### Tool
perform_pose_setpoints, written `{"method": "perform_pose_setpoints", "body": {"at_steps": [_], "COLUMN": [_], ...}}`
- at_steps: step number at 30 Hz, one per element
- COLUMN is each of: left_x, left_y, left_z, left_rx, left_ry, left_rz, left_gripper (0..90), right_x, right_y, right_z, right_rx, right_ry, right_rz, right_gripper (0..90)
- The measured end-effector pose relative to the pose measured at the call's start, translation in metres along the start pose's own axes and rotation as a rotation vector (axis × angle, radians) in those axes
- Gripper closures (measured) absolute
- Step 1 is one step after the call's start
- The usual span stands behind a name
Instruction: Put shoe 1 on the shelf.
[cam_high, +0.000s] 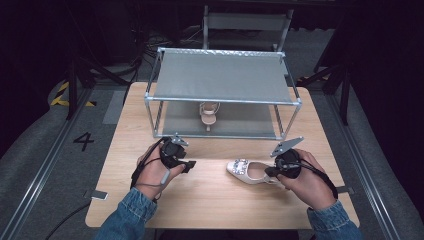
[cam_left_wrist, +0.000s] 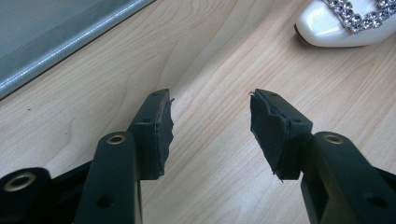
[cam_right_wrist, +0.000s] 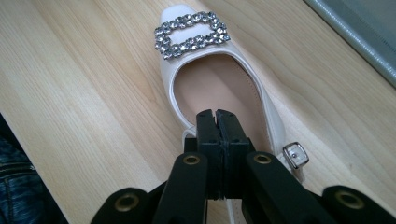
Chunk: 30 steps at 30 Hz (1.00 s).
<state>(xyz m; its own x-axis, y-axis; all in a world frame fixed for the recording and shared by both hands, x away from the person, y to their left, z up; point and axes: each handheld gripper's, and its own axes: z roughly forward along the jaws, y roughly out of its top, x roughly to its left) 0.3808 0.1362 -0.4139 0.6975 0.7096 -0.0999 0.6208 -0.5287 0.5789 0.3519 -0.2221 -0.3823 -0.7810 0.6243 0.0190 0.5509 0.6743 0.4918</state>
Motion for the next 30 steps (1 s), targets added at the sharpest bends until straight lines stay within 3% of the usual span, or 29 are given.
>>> {"method": "perform_pose_setpoints", "body": {"at_steps": [2, 6, 8, 10, 17, 24, 30], "left_x": [0.001, 0.002, 0.001, 0.001, -0.002, -0.002, -0.003], "left_y": [-0.001, -0.001, -0.001, -0.001, 0.003, 0.006, 0.005], "left_z": [-0.001, -0.001, 0.000, 0.000, 0.004, 0.008, 0.008], "left_rx": [-0.002, 0.000, 0.000, 0.004, 0.010, 0.017, 0.018], "left_ry": [0.001, 0.000, 0.003, 0.001, -0.011, -0.017, -0.014], "left_rz": [-0.001, 0.002, 0.000, -0.002, 0.006, 0.021, 0.022], "left_gripper": [48.7, 48.6, 48.6, 48.8, 48.4, 48.3, 48.2], "right_x": [-0.001, 0.001, 0.001, 0.003, 0.011, 0.019, 0.012], "right_y": [0.000, -0.001, -0.001, -0.002, -0.005, -0.008, -0.010], "right_z": [-0.001, -0.005, -0.006, -0.010, -0.024, -0.030, -0.014], "right_rx": [-0.007, -0.048, -0.047, -0.083, -0.125, -0.113, -0.072], "right_ry": [0.006, 0.011, -0.003, -0.009, -0.020, 0.004, 0.011], "right_rz": [0.003, 0.002, -0.004, -0.006, -0.003, 0.003, -0.033], "right_gripper": [88.6, 73.5, 71.5, 64.4, 62.7, 59.5, 51.8]}}
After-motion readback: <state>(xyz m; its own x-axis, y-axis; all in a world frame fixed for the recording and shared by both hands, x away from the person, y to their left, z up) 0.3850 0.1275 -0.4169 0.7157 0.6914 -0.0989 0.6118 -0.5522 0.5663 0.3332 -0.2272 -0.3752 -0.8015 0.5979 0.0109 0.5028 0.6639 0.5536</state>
